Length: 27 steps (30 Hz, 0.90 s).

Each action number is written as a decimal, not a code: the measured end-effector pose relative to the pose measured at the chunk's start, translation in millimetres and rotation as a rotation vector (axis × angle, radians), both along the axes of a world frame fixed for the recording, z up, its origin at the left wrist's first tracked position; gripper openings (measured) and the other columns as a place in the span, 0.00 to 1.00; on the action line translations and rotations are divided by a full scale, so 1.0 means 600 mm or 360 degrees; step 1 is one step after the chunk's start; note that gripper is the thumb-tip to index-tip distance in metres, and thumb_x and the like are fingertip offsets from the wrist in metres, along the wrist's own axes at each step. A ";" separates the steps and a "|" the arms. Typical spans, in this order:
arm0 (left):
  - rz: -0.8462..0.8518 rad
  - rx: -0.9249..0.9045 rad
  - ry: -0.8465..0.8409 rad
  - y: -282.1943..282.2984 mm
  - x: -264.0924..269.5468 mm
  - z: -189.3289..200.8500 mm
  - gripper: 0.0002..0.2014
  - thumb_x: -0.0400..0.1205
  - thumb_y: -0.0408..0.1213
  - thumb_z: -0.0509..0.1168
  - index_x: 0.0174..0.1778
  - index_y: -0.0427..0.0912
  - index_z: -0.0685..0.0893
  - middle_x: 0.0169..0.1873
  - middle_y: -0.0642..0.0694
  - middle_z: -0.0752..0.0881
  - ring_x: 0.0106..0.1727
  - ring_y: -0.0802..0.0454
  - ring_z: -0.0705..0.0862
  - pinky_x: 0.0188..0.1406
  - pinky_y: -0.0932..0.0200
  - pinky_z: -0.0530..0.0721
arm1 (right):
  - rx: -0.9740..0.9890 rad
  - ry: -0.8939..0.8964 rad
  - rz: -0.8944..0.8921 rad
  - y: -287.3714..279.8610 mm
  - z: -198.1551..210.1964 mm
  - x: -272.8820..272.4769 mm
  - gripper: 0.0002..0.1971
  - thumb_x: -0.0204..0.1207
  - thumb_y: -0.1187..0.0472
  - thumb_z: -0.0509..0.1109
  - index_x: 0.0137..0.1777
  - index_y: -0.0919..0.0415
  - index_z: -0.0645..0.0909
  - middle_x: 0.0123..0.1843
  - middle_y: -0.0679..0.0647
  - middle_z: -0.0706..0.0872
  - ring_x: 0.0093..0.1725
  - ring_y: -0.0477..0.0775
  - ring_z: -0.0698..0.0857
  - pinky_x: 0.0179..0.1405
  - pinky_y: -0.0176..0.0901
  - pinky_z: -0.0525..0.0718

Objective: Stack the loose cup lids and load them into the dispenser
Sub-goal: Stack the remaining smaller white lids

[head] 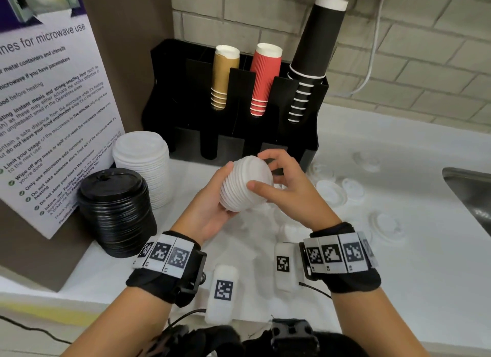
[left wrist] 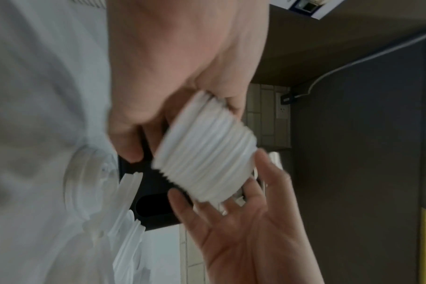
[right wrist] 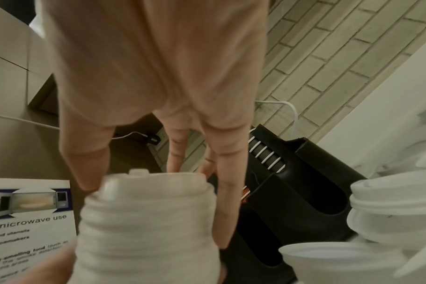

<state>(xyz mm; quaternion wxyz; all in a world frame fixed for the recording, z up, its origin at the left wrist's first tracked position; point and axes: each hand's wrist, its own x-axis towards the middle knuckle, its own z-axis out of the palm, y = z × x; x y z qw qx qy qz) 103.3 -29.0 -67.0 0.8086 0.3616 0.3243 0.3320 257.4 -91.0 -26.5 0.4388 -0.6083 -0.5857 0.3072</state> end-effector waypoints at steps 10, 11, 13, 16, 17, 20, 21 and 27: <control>-0.0197 -0.0065 0.0575 -0.004 -0.016 -0.026 0.11 0.86 0.34 0.60 0.52 0.35 0.86 0.42 0.39 0.87 0.39 0.45 0.87 0.34 0.51 0.89 | -0.0377 -0.0406 0.0001 -0.023 -0.070 -0.008 0.36 0.63 0.57 0.83 0.70 0.47 0.69 0.61 0.51 0.67 0.61 0.50 0.73 0.48 0.22 0.70; -0.0209 -0.0068 0.0594 -0.006 -0.015 -0.027 0.11 0.86 0.33 0.59 0.47 0.35 0.87 0.36 0.40 0.86 0.34 0.48 0.86 0.32 0.53 0.88 | -0.0403 -0.0447 0.0009 -0.024 -0.073 -0.009 0.37 0.63 0.57 0.83 0.70 0.46 0.68 0.61 0.50 0.66 0.59 0.50 0.73 0.47 0.21 0.70; -0.0215 -0.0061 0.0645 -0.006 -0.014 -0.029 0.15 0.85 0.30 0.58 0.37 0.34 0.86 0.28 0.42 0.83 0.29 0.50 0.83 0.33 0.55 0.85 | -0.0422 -0.0523 0.0018 -0.025 -0.077 -0.012 0.38 0.63 0.57 0.83 0.71 0.46 0.67 0.60 0.50 0.65 0.57 0.50 0.73 0.46 0.22 0.69; -0.0288 0.0153 0.0865 -0.002 -0.012 -0.025 0.07 0.85 0.30 0.57 0.48 0.35 0.82 0.42 0.37 0.78 0.45 0.45 0.77 0.48 0.52 0.76 | -0.0417 -0.0601 0.0044 -0.026 -0.078 -0.018 0.39 0.62 0.57 0.83 0.71 0.46 0.67 0.60 0.49 0.63 0.56 0.50 0.73 0.45 0.24 0.71; -0.0318 0.0270 0.0964 0.000 -0.012 -0.022 0.07 0.85 0.30 0.57 0.52 0.39 0.81 0.46 0.39 0.78 0.48 0.47 0.75 0.50 0.53 0.74 | -0.0416 -0.0630 0.0058 -0.027 -0.078 -0.022 0.40 0.61 0.57 0.83 0.72 0.46 0.67 0.60 0.48 0.63 0.57 0.51 0.73 0.48 0.27 0.73; -0.0339 0.0541 0.1099 0.008 -0.019 -0.009 0.17 0.86 0.30 0.56 0.67 0.47 0.80 0.60 0.49 0.79 0.61 0.51 0.77 0.56 0.59 0.77 | -0.0435 -0.0701 0.0104 -0.029 -0.076 -0.031 0.42 0.60 0.57 0.83 0.73 0.43 0.67 0.61 0.49 0.62 0.60 0.55 0.72 0.60 0.44 0.80; -0.0364 0.0611 0.1083 0.009 -0.024 -0.005 0.19 0.86 0.30 0.56 0.70 0.50 0.79 0.63 0.51 0.78 0.64 0.52 0.77 0.56 0.61 0.77 | -0.0442 -0.0715 0.0112 -0.029 -0.075 -0.033 0.43 0.61 0.57 0.83 0.74 0.43 0.66 0.61 0.49 0.63 0.62 0.56 0.72 0.63 0.47 0.79; -0.0558 0.0875 0.1060 0.007 -0.036 -0.001 0.26 0.80 0.35 0.70 0.72 0.60 0.75 0.66 0.55 0.78 0.64 0.53 0.81 0.60 0.57 0.80 | -0.0553 -0.0713 0.0277 -0.025 -0.058 -0.017 0.48 0.63 0.57 0.82 0.81 0.48 0.60 0.68 0.49 0.70 0.67 0.50 0.72 0.64 0.42 0.75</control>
